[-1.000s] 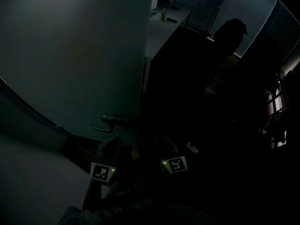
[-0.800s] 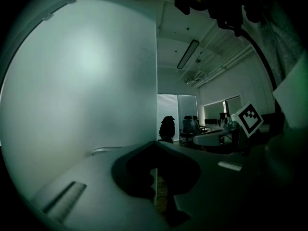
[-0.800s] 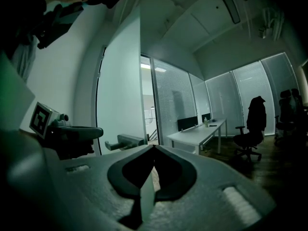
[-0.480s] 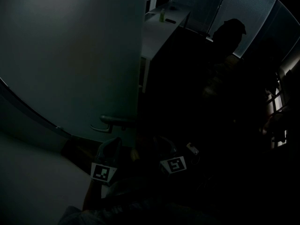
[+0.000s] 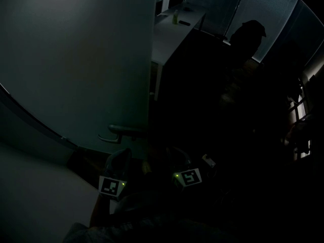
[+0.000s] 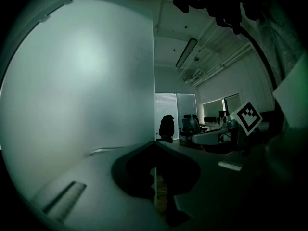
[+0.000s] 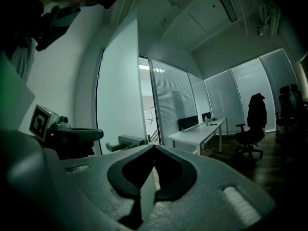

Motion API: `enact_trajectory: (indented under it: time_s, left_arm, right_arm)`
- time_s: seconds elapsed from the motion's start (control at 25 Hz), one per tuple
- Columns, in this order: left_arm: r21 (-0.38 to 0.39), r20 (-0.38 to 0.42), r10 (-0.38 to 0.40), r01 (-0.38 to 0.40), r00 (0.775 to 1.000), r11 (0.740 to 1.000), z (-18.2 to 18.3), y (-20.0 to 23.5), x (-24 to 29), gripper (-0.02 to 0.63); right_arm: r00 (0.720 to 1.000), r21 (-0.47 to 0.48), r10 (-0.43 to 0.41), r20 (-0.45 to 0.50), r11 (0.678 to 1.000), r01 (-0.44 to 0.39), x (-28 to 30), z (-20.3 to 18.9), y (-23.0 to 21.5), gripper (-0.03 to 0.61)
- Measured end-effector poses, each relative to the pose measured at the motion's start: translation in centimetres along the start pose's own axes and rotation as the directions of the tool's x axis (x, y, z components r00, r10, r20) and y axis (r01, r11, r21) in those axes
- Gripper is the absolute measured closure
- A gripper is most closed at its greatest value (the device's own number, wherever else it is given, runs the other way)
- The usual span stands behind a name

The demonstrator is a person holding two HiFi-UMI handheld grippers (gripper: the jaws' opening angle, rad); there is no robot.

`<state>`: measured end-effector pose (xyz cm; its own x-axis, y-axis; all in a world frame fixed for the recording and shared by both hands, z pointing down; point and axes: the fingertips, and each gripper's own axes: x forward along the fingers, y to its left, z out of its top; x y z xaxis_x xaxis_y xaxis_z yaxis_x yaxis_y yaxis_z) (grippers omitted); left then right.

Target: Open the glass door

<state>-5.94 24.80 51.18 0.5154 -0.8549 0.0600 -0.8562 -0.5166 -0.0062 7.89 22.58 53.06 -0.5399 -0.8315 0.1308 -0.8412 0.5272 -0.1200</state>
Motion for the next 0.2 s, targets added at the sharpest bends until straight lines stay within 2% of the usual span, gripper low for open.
enact_trajectory:
  time_s: [0.2]
  left_arm:
    - [-0.001, 0.003, -0.010, 0.010, 1.000, 1.000, 0.00, -0.02, 0.17, 0.611]
  right_arm:
    - [1.000, 0.000, -0.003, -0.002, 1.000, 0.003, 0.10, -0.18, -0.02, 0.575]
